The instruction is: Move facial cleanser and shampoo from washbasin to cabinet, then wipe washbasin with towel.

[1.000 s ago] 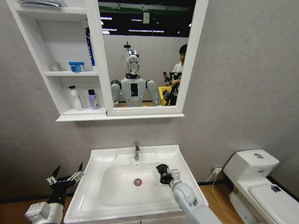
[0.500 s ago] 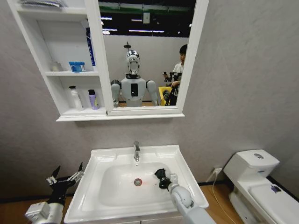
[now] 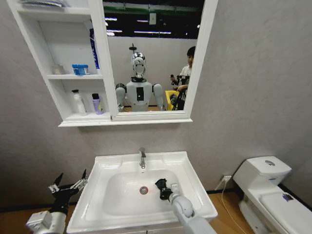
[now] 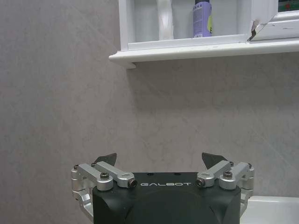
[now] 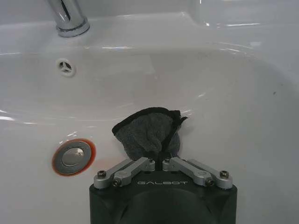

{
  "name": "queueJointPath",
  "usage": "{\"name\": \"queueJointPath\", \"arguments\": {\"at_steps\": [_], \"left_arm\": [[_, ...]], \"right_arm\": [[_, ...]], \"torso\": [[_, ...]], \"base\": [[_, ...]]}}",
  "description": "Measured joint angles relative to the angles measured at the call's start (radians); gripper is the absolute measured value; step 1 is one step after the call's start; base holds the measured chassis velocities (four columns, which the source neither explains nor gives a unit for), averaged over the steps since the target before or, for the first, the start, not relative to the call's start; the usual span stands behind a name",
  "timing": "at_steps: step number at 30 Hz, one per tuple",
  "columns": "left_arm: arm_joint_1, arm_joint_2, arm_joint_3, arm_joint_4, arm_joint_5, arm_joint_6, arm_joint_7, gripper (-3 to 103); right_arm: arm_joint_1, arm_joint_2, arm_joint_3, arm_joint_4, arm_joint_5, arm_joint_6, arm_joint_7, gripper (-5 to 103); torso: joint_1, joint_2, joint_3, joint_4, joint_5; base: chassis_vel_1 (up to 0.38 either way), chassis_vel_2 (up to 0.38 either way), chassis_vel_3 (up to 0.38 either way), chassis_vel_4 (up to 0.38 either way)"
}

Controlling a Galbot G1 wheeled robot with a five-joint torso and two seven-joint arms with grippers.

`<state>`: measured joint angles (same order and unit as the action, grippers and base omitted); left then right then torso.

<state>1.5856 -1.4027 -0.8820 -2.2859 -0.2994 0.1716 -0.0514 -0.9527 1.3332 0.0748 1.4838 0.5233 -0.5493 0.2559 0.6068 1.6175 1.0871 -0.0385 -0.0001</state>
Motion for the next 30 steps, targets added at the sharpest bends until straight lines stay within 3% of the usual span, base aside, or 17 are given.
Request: {"name": "queueJointPath", "arguments": {"at_steps": [19,30], "left_arm": [[0.0,0.0,0.0,0.0,0.0,0.0,0.0,100],[0.0,0.0,0.0,0.0,0.0,0.0,0.0,100]], "right_arm": [[0.071,0.1,-0.053,-0.103,0.032,-0.012,-0.02,2],[0.126,0.168,-0.064,-0.195,-0.02,0.014,-0.074,2]], "torso": [[0.0,0.0,0.0,0.0001,0.0],[0.0,0.0,0.0,0.0002,0.0001]], "base": [[0.0,0.0,0.0,0.0],[0.0,0.0,0.0,0.0]]}}
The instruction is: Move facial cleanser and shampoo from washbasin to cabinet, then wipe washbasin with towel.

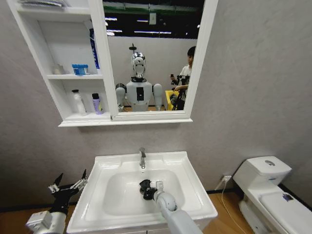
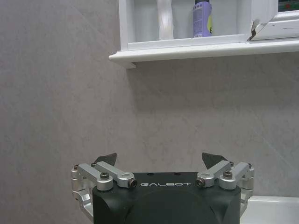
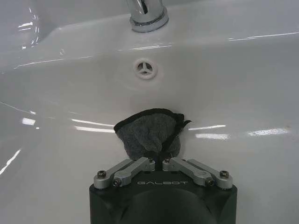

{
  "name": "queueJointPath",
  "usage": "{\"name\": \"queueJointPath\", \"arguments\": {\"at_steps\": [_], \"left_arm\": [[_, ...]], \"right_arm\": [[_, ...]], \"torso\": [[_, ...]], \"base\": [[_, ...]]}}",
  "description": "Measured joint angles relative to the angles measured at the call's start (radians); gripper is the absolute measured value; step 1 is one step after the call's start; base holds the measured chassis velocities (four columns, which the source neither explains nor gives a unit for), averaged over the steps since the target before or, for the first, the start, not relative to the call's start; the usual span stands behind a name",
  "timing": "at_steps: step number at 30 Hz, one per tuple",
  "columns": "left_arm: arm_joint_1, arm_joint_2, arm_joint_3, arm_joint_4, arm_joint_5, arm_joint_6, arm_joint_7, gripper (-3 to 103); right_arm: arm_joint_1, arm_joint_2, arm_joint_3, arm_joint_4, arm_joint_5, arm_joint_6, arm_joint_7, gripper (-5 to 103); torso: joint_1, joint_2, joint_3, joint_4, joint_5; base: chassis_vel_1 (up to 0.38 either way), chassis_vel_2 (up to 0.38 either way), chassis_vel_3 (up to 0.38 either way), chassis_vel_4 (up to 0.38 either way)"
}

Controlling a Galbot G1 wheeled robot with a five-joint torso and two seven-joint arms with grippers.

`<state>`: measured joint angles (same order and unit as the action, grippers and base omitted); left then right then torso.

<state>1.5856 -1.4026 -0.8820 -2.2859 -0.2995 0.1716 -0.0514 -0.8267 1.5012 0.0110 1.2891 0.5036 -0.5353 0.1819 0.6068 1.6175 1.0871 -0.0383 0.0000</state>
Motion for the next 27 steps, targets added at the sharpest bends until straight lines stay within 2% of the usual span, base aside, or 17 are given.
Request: {"name": "queueJointPath", "arguments": {"at_steps": [9,19,25,27], "left_arm": [[0.0,0.0,0.0,0.0,0.0,0.0,0.0,100],[0.0,0.0,0.0,0.0,0.0,0.0,0.0,100],[0.0,0.0,0.0,0.0,0.0,0.0,0.0,100],[0.0,0.0,0.0,0.0,0.0,0.0,0.0,100]], "right_arm": [[0.004,0.005,0.018,-0.038,-0.01,0.008,-0.007,2],[-0.031,-0.087,0.045,0.053,-0.001,0.002,0.0,2],[-0.03,-0.086,0.045,0.047,0.001,0.002,0.0,2],[-0.03,-0.062,0.042,0.022,-0.006,0.014,-0.006,2]], "torso": [[0.0,0.0,0.0,0.0001,0.0002],[0.0,0.0,0.0,-0.0003,0.0],[0.0,0.0,0.0,-0.0002,0.0],[0.0,0.0,0.0,-0.0003,-0.0001]], "base": [[0.0,0.0,0.0,0.0],[0.0,0.0,0.0,0.0],[0.0,0.0,0.0,0.0],[0.0,0.0,0.0,0.0]]}}
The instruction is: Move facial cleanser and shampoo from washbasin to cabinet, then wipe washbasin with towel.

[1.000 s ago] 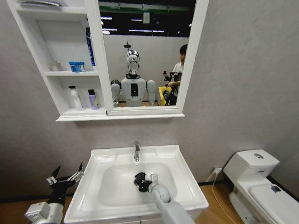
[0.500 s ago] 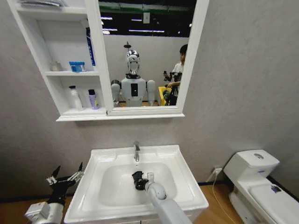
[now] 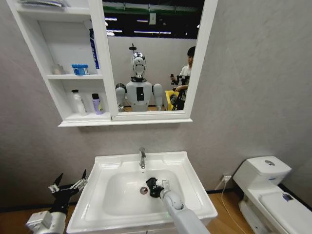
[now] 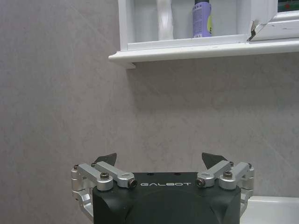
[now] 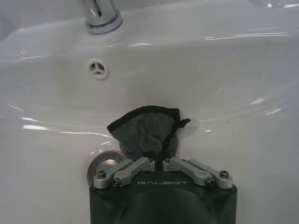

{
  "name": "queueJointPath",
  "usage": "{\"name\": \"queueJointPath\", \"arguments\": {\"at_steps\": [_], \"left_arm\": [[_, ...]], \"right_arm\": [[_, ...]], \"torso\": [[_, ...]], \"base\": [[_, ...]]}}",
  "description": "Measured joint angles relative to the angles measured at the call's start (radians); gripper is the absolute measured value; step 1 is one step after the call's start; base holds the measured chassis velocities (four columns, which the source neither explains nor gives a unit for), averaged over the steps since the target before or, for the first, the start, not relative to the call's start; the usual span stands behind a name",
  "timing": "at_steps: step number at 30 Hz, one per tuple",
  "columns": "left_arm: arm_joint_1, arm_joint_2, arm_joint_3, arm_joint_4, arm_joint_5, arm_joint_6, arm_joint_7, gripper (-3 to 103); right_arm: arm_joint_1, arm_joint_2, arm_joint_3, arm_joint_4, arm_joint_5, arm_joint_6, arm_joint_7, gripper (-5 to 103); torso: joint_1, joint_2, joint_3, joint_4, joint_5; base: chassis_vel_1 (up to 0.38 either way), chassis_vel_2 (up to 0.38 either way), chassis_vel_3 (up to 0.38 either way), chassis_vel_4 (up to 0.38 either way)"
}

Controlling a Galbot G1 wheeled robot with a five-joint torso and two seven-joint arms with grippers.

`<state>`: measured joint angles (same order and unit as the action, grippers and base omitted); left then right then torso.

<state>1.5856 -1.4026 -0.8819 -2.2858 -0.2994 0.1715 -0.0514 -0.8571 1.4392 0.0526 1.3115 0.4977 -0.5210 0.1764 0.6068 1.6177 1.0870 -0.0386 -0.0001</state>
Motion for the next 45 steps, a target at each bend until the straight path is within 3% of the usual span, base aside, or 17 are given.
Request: {"name": "queueJointPath", "arguments": {"at_steps": [14,29,35,45], "left_arm": [[0.0,0.0,0.0,0.0,0.0,0.0,0.0,100],[0.0,0.0,0.0,0.0,0.0,0.0,0.0,100],[0.0,0.0,0.0,0.0,0.0,0.0,0.0,100],[0.0,0.0,0.0,0.0,0.0,0.0,0.0,100]], "right_arm": [[0.011,0.097,-0.017,-0.066,-0.014,0.03,-0.005,2],[-0.036,-0.023,0.032,0.03,-0.005,0.021,-0.003,2],[-0.006,0.011,0.0,-0.008,-0.006,0.019,0.002,2],[0.064,0.14,-0.045,-0.128,-0.013,0.027,-0.002,2]], "torso": [[0.0,0.0,0.0,0.0004,0.0001],[0.0,0.0,0.0,-0.0001,0.0001],[0.0,0.0,0.0,0.0001,0.0],[0.0,0.0,0.0,0.0003,0.0001]], "base": [[0.0,0.0,0.0,0.0],[0.0,0.0,0.0,0.0],[0.0,0.0,0.0,0.0],[0.0,0.0,0.0,0.0]]}}
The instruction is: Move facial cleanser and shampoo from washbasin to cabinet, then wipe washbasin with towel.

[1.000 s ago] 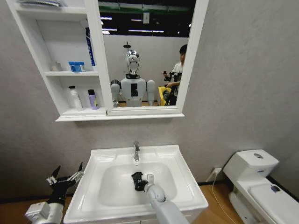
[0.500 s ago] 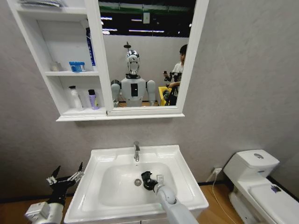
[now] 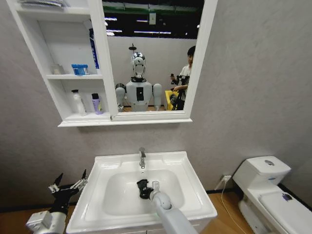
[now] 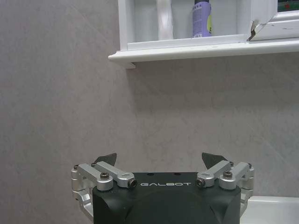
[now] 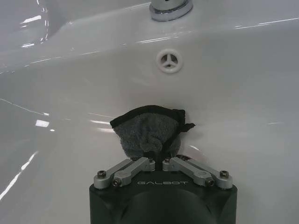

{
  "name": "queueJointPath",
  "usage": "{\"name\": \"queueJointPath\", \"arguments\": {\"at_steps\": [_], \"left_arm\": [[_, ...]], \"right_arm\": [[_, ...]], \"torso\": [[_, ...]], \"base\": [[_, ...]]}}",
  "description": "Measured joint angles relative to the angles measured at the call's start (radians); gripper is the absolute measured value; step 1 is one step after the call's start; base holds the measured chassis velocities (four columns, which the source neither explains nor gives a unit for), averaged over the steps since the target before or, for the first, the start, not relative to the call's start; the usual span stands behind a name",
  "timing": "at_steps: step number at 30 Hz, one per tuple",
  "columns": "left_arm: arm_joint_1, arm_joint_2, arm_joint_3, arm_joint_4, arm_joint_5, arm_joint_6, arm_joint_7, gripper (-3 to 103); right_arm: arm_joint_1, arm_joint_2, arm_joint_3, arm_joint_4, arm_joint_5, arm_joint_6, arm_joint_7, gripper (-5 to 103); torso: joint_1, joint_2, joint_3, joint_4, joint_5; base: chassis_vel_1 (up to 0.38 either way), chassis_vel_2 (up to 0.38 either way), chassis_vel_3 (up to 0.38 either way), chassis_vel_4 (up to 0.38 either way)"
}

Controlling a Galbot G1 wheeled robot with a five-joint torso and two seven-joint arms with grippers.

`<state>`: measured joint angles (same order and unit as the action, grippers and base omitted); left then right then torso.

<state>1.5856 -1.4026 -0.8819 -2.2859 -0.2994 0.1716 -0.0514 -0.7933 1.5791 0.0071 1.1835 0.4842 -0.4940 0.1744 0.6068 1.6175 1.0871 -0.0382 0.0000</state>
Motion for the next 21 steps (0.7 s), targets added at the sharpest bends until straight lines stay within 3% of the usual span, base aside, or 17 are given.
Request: {"name": "queueJointPath", "arguments": {"at_steps": [7,21], "left_arm": [[0.0,0.0,0.0,0.0,0.0,0.0,0.0,100],[0.0,0.0,0.0,0.0,0.0,0.0,0.0,100]], "right_arm": [[-0.004,-0.022,0.009,0.01,-0.002,-0.001,0.001,2],[-0.067,-0.193,0.082,0.169,0.039,-0.037,0.033,2]], "torso": [[0.0,0.0,0.0,0.0001,0.0001],[0.0,0.0,0.0,0.0,0.0002]], "base": [[0.0,0.0,0.0,0.0],[0.0,0.0,0.0,0.0]]}}
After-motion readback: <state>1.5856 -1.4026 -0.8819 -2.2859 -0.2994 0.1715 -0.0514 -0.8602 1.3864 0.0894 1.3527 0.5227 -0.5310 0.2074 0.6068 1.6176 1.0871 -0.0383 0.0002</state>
